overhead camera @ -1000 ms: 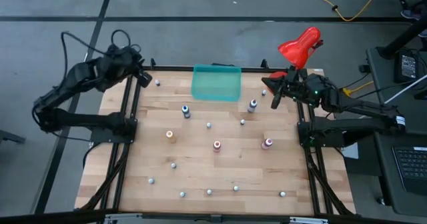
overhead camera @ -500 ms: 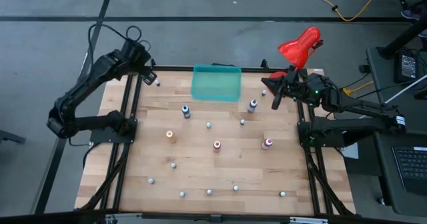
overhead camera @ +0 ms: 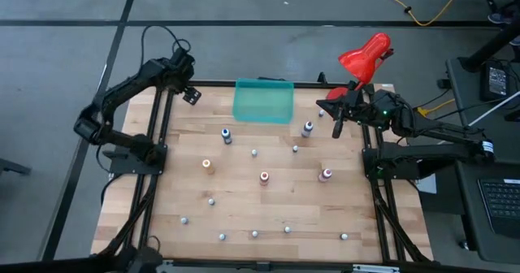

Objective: Pick & Place food coloring
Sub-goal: Put the top left black food coloring bottle into the bin

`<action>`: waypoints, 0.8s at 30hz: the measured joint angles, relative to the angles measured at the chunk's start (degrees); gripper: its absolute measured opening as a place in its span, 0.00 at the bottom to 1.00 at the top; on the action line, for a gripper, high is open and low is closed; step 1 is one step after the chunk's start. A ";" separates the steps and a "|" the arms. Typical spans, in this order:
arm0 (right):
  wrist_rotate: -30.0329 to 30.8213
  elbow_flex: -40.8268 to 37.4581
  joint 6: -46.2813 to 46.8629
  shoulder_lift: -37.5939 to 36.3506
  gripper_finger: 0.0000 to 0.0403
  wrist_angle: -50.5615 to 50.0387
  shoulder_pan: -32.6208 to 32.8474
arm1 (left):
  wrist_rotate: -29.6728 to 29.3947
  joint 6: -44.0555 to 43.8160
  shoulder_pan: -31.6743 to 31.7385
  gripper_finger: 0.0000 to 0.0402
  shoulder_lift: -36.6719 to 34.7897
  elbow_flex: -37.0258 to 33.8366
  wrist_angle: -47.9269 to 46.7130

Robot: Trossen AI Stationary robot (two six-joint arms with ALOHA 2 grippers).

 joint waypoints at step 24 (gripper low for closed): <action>0.17 -0.04 1.85 0.02 0.03 -3.30 0.00 | 0.42 4.16 0.49 0.68 8.54 0.00 4.06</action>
